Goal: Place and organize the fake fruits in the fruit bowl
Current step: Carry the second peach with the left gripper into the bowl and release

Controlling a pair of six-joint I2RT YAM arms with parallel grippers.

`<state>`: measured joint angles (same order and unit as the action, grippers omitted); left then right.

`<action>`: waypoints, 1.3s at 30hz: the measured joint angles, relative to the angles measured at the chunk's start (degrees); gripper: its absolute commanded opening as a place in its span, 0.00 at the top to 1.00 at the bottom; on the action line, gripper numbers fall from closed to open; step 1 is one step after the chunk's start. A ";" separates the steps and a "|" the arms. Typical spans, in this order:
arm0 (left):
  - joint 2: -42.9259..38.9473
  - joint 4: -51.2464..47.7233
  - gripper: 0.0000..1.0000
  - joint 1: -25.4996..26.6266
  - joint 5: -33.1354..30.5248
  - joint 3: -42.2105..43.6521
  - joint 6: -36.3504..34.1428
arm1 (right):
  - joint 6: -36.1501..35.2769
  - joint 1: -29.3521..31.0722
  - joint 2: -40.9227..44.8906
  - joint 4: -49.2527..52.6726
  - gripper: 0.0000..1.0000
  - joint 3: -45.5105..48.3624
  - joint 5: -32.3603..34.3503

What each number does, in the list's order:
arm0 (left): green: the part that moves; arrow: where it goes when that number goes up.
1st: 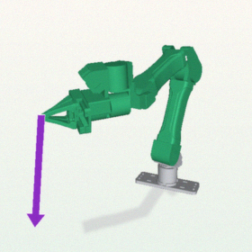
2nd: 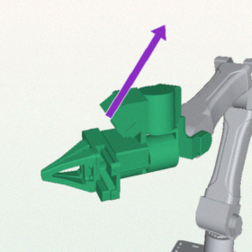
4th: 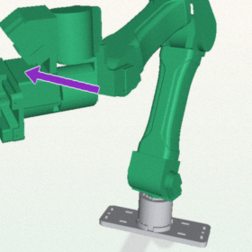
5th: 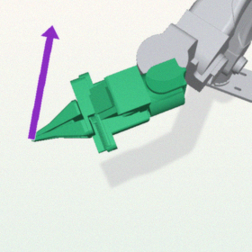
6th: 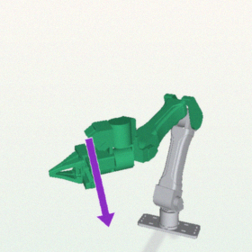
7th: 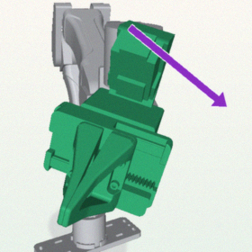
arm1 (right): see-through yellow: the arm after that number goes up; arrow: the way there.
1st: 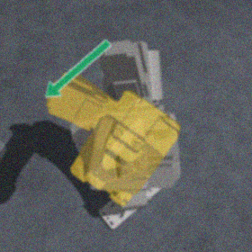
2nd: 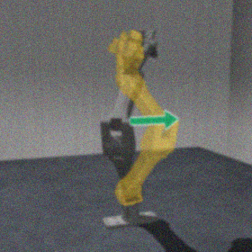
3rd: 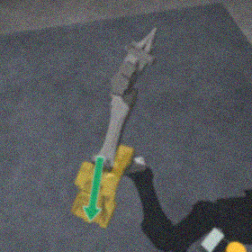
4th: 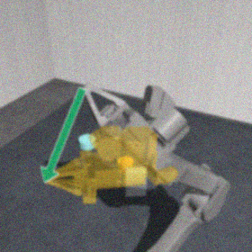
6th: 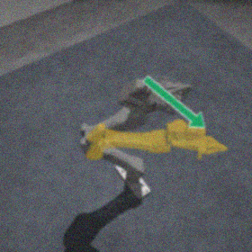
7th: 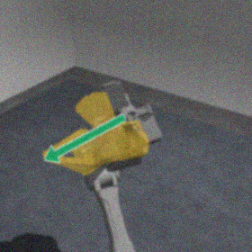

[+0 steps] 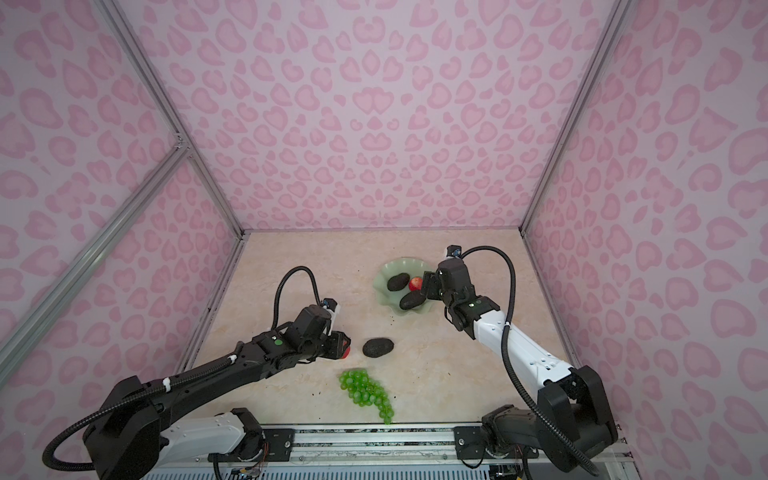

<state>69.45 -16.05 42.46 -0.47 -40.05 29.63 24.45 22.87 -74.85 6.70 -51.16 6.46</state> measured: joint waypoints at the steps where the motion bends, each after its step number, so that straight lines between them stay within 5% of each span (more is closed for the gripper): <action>1: -0.04 -0.57 0.57 -0.02 -0.13 -1.57 -0.66 | -0.02 0.00 0.24 0.15 0.17 0.00 -0.02; 6: 5.88 -0.33 0.57 -0.09 -1.05 -13.33 -4.72 | -0.02 0.00 3.17 1.84 0.17 0.33 0.02; 20: 40.15 2.82 0.58 -0.28 4.00 -42.80 -11.67 | 1.57 -0.11 16.13 4.68 0.17 9.16 2.45; 30: 49.59 2.47 0.56 -0.31 4.96 -47.23 -11.39 | 1.95 -0.55 17.68 6.43 0.17 10.25 2.51; 39: 50.53 1.86 0.35 -0.35 5.77 -49.75 -9.44 | 1.79 -1.05 17.22 6.43 0.17 10.23 2.27</action>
<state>119.98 -14.20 42.11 5.30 -89.80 20.18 26.24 21.82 -57.63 13.13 -40.93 8.73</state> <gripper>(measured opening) 0.623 0.827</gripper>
